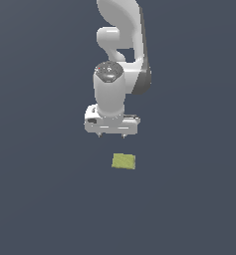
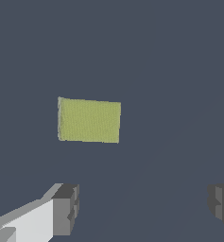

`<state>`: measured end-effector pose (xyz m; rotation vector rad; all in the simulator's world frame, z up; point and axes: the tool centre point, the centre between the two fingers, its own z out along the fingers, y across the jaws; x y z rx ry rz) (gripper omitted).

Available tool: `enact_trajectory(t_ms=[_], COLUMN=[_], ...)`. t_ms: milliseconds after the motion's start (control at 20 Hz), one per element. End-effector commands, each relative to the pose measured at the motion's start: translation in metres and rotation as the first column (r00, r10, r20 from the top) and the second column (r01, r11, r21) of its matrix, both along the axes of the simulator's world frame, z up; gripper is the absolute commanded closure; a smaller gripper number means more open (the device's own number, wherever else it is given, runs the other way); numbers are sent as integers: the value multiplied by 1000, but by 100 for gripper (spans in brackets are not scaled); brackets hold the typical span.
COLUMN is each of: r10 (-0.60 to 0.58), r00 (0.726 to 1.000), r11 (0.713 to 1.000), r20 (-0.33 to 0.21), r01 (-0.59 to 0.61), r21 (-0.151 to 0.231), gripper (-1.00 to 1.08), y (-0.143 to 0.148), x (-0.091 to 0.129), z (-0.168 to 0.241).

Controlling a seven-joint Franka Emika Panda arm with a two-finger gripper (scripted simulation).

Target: Pick up the object and move it to a goal position.

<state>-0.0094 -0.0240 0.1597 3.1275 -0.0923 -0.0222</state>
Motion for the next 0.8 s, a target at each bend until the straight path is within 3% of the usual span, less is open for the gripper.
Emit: enact_trajectory(t_ms=[0, 450, 750], r10=[0, 80, 85], r00=[1000, 997, 996], r11=[1000, 997, 996], r20=[0, -8, -8], r01=[0, -81, -85], r21=[0, -9, -9], gripper=[-92, -92, -92], y=[0, 24, 24], x=[0, 0, 0], z=[0, 0, 0])
